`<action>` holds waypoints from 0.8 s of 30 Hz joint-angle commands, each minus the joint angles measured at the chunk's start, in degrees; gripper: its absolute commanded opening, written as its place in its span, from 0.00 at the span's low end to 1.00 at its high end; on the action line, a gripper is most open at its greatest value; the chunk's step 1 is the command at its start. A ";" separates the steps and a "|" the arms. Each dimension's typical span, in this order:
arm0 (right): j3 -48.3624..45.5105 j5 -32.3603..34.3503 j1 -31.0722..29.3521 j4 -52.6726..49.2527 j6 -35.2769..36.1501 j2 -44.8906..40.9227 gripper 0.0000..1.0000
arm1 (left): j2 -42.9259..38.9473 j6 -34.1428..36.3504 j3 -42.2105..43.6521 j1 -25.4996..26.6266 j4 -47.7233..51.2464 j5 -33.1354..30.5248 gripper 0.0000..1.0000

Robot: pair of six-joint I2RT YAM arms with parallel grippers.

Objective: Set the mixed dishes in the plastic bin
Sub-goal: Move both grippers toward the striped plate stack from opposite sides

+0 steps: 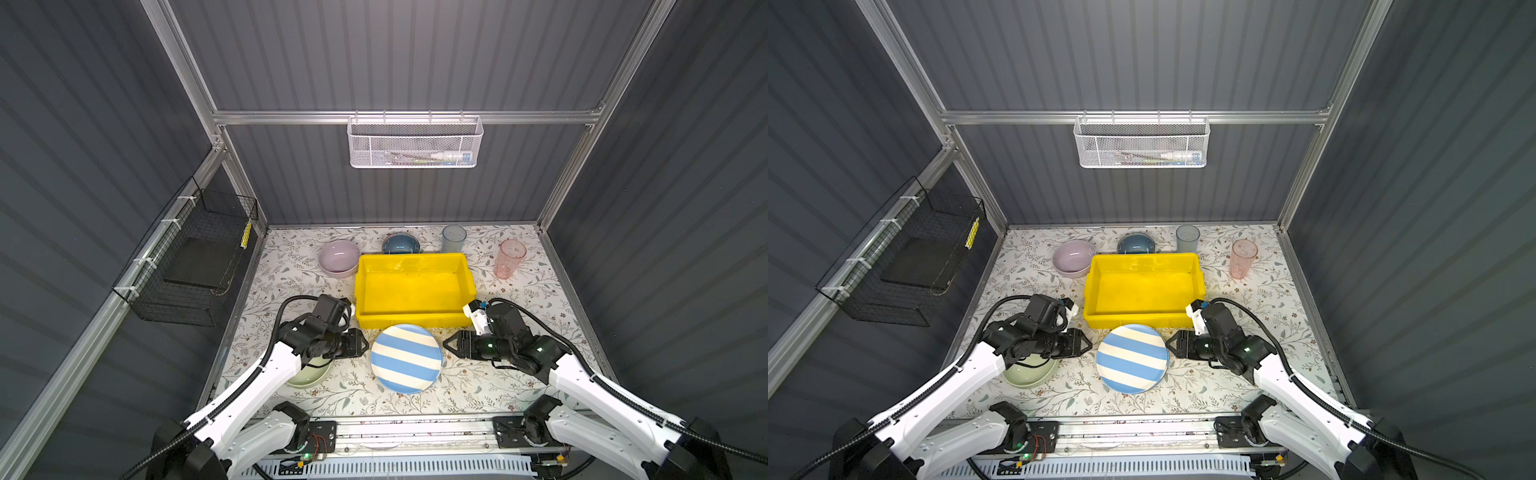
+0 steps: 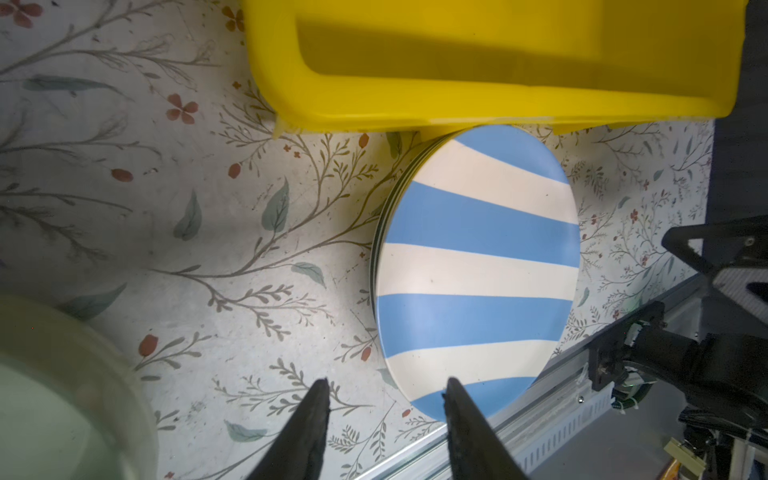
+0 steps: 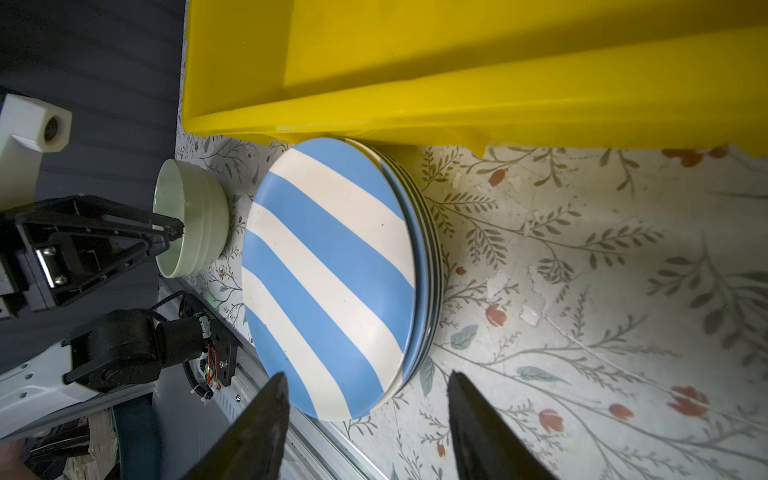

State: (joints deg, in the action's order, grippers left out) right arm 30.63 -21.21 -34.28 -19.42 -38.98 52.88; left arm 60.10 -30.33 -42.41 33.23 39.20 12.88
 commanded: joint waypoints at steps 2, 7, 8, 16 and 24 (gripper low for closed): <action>-1.05 0.38 -1.63 4.03 -2.25 2.53 0.58 | 3.44 -1.84 0.25 3.02 -3.09 -4.39 0.43; -1.88 0.21 -2.95 7.07 -3.88 5.77 0.54 | 6.90 -2.53 1.26 4.54 -6.94 -4.32 0.36; -2.00 0.29 -3.07 7.58 -4.27 6.38 0.54 | 7.59 -2.52 1.24 4.80 -7.45 -4.54 0.35; -3.39 -0.74 -3.98 11.47 -6.54 9.50 0.47 | 10.89 -2.60 2.20 5.35 -8.84 -6.68 0.27; -3.66 -0.79 -4.74 13.11 -7.55 12.86 0.45 | 12.92 -2.69 3.48 5.44 -10.77 -6.92 0.19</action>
State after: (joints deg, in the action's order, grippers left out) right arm 27.62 -21.47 -38.65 -7.55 -45.71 63.99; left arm 72.20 -32.69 -39.83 38.33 28.77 6.66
